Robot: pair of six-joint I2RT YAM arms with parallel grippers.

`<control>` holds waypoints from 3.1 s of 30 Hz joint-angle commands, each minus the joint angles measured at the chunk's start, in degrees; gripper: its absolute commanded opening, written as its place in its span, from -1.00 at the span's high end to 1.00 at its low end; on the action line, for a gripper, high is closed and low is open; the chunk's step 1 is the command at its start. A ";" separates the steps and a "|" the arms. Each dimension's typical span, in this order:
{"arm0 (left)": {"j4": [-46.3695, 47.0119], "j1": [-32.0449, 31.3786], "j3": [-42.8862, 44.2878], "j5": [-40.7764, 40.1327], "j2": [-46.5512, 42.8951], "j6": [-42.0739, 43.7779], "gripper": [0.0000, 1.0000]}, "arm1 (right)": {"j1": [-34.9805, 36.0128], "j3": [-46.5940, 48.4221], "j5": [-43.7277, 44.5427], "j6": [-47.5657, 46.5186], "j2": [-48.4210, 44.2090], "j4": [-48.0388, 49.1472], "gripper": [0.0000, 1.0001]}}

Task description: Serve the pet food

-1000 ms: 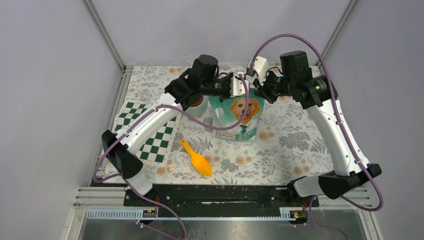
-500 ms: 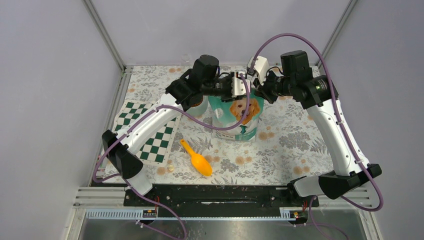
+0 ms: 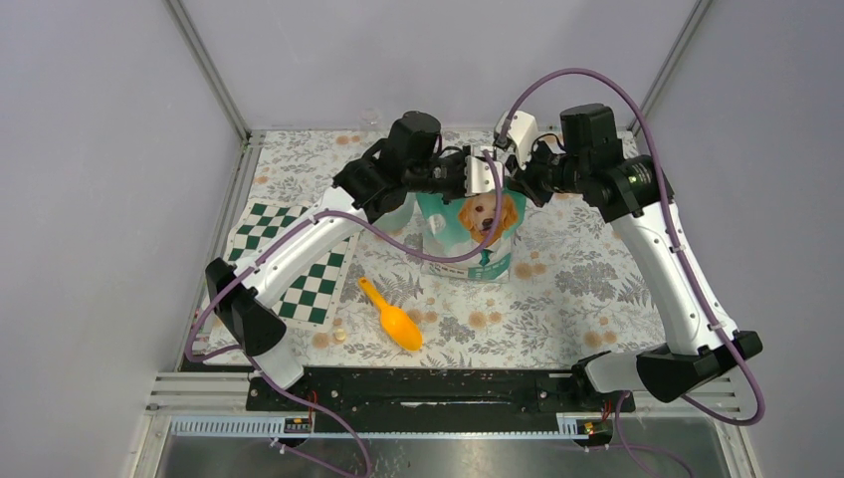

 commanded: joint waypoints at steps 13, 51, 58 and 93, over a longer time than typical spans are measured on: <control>-20.49 1.77 7.08 -12.21 -3.00 10.23 1.00 | -0.11 -11.99 27.62 18.72 -13.87 26.73 1.00; -34.85 16.80 3.76 -23.40 -11.51 16.03 1.00 | -0.20 -14.46 45.91 14.39 -18.25 34.65 1.00; -34.90 19.22 2.61 -23.18 -12.20 16.11 1.00 | -0.46 -15.29 46.64 13.41 -19.43 36.36 1.00; -7.34 17.86 -3.66 4.36 -17.60 3.17 -0.10 | -0.46 -5.27 -5.20 12.23 -13.01 16.26 0.10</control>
